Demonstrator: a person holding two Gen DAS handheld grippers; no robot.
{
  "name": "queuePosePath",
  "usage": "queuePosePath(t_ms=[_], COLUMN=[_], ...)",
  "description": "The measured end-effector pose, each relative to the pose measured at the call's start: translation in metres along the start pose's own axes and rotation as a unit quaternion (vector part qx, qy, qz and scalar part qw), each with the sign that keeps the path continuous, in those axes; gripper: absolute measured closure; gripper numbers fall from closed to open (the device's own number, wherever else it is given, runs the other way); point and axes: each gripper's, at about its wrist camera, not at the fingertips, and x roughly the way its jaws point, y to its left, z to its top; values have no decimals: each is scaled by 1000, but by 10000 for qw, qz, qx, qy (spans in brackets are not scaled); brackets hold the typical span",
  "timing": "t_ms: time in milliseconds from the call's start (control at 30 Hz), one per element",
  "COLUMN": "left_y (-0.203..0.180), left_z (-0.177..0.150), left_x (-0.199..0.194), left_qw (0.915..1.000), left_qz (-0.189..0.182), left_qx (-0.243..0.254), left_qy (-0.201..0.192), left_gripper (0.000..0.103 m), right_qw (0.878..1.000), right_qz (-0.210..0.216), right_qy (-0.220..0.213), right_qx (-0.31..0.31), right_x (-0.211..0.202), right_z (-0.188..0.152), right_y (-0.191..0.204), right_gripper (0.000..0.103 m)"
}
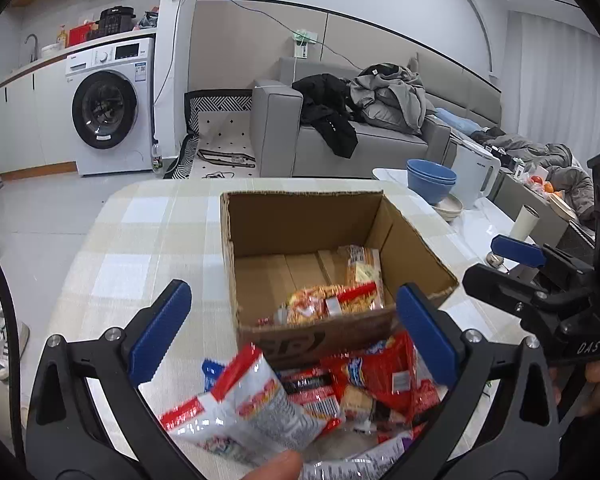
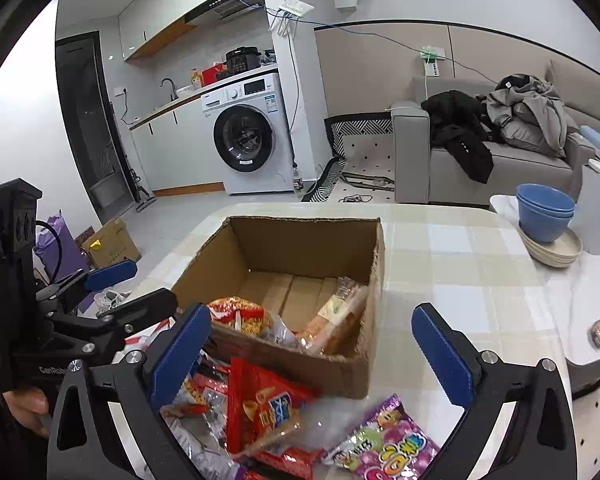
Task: Organize snacks
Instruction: 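Open the right gripper to drop the bread loaf into the box, then move the right tool to the purple grape candy bag and grasp it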
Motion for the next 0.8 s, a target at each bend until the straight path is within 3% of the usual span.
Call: queuePosePath(t_ms=[533, 800], left_y=[6, 11], left_z=[-65, -83], left_x=[-37, -35], left_qw=[9995, 9988], left_qz=[212, 283], left_qx=[44, 45], left_qy=[224, 398], left_gripper=[1, 1], right_qw=[9991, 9978], right_qz=[-236, -406], right_qy=[323, 504], right_qx=[112, 157], right_x=[-26, -27], right_z=[-67, -89], right_y=[-15, -19], right_gripper=[0, 0])
